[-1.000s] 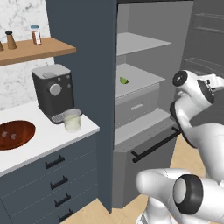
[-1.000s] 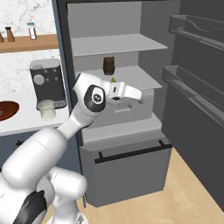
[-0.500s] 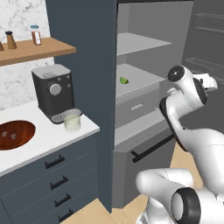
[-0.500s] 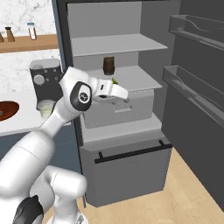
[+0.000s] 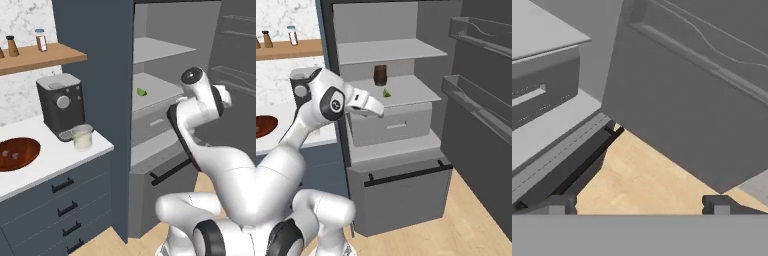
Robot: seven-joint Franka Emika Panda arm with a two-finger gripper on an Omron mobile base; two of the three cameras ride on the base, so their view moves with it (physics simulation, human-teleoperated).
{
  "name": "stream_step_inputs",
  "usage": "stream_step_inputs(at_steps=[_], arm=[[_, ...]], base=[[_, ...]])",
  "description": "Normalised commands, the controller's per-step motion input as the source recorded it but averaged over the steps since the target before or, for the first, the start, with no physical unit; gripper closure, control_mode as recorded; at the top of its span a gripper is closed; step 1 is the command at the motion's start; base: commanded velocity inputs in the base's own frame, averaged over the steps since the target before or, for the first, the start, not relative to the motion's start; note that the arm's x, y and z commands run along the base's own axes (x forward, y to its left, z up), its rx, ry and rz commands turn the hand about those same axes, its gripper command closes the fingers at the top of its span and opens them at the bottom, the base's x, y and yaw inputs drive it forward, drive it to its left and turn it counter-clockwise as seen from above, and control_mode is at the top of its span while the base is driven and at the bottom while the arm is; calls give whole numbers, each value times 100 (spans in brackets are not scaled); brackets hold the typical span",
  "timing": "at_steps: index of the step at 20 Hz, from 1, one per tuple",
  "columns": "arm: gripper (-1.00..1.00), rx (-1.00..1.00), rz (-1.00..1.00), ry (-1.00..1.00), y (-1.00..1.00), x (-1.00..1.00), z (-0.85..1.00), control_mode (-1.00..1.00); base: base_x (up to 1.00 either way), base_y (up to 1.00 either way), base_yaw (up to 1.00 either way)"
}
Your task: Grab a lemon wedge from the fridge and one ice cube from the ice bowl, and put them in the glass of lemonade.
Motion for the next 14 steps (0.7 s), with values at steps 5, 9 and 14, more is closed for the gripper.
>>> stream_step_inputs(at_steps=[5,9,14], arm=[[-100,20,9,0,84,-6,-25,-100],[-100,16,10,-2,88,-16,-13,-100],[-100,6,10,4,70,-41,-1,-100]], base=[[0,0,0],[0,0,0],[0,0,0]])
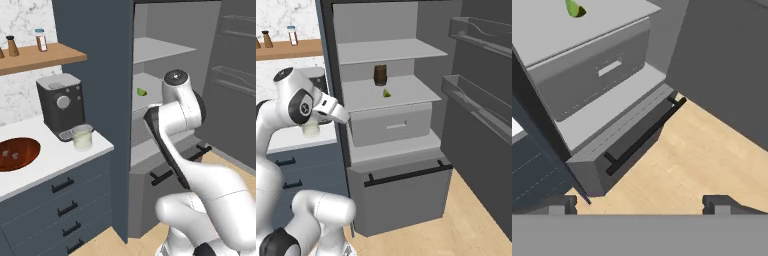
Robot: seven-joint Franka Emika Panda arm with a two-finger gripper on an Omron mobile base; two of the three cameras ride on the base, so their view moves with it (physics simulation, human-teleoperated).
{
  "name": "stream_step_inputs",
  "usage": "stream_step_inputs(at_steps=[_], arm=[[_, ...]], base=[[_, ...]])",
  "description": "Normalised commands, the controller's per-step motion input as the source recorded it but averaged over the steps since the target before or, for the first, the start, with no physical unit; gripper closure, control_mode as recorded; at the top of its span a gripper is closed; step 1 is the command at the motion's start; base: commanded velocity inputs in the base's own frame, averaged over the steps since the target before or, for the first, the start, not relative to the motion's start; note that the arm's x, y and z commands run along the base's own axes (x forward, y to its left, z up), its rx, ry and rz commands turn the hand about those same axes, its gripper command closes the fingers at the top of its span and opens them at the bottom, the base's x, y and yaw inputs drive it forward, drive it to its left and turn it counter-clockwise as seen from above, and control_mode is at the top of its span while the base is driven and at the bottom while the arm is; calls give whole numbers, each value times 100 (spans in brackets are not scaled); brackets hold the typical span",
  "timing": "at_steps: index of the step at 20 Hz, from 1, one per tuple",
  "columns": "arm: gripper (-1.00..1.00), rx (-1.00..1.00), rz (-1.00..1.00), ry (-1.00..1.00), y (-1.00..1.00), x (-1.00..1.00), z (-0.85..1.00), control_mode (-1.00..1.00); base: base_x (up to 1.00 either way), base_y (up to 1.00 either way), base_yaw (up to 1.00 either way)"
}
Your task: Grab a lemon wedge from the fridge and one ice cube from the ice bowl, and put them in the glass of lemonade.
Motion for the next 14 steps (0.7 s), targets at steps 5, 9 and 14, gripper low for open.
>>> stream_step_inputs(at_steps=[5,9,14], arm=[[-100,19,18,14,16,-54,-4,-100],[-100,15,10,4,-15,-59,15,-100],[-100,8,4,6,-3,-15,0,-100]], base=[[0,0,0],[0,0,0],[0,0,0]])
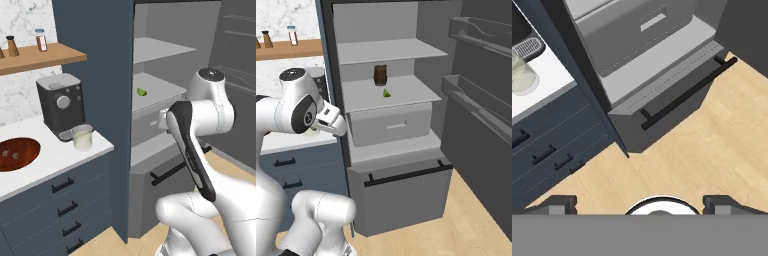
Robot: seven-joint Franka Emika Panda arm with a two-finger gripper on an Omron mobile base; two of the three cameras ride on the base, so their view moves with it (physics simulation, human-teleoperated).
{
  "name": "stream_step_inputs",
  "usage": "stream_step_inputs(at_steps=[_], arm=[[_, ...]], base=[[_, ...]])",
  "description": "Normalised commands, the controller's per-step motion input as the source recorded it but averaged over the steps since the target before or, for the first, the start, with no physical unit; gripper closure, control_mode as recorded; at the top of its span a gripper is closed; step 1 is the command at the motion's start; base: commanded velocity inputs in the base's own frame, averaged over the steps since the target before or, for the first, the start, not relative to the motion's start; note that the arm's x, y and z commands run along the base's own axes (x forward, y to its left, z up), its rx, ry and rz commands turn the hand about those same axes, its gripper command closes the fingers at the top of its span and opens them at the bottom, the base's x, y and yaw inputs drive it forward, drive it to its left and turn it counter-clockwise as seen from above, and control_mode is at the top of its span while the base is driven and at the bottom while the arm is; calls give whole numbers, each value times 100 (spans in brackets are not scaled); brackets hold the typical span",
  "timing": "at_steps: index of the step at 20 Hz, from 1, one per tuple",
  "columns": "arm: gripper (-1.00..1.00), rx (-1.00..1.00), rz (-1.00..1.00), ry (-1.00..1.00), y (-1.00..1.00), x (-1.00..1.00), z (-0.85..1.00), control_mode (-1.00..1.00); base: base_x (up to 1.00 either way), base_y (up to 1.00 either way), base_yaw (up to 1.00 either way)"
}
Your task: Grab a lemon wedge from the fridge and one ice cube from the ice bowl, and put them in the glass of lemonade.
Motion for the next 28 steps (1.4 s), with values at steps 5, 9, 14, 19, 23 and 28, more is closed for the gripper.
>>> stream_step_inputs(at_steps=[5,9,14,19,23,28], arm=[[-100,0,2,0,0,0,0,-100],[-100,1,3,0,-4,11,33,-100],[-100,5,2,0,-5,5,34,-100],[-100,2,3,-1,-18,-6,2,-100],[-100,0,2,0,-7,0,0,100],[-100,0,0,0,0,0,0,100]], base=[[0,0,0],[0,0,0],[0,0,0],[0,0,0],[3,-40,16],[8,-45,28]])
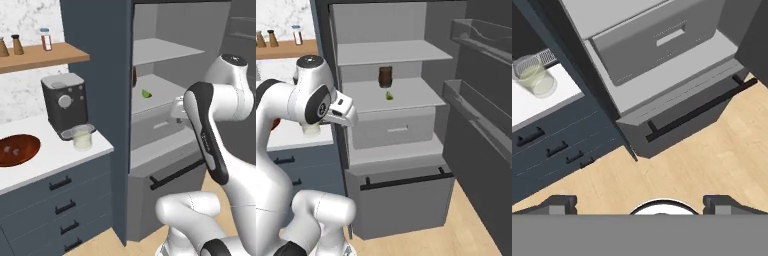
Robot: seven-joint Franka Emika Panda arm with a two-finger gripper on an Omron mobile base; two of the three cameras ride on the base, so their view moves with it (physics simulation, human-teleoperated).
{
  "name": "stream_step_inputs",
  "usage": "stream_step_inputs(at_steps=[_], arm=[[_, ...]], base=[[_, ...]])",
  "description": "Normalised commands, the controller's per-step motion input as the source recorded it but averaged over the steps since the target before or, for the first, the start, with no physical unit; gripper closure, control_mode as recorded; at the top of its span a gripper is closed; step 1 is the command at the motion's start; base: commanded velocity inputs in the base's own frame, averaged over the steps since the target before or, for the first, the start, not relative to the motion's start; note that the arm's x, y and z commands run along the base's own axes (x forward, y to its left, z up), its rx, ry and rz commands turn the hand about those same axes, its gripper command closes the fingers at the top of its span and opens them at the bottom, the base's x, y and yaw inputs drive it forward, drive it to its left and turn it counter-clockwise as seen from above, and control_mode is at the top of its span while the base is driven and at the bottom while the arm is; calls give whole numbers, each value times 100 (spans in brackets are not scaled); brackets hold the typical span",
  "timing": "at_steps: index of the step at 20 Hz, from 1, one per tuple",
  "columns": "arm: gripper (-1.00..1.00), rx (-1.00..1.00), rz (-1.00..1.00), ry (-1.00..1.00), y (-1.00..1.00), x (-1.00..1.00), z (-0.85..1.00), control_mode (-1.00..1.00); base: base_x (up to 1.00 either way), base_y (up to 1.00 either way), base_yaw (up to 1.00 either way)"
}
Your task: Grab a lemon wedge from the fridge and one ice cube from the ice bowl, and put them in the glass of lemonade.
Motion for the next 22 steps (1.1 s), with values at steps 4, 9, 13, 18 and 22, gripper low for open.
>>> stream_step_inputs(at_steps=[4,9,13,18,22], arm=[[-100,0,0,0,0,0,0,100],[-100,0,0,0,0,0,0,100],[-100,0,0,0,0,0,0,100],[-100,0,0,0,0,0,0,100],[-100,0,0,0,0,0,0,100]], base=[[14,-34,28],[24,-39,25],[36,-74,19],[40,-71,19],[39,-34,21]])
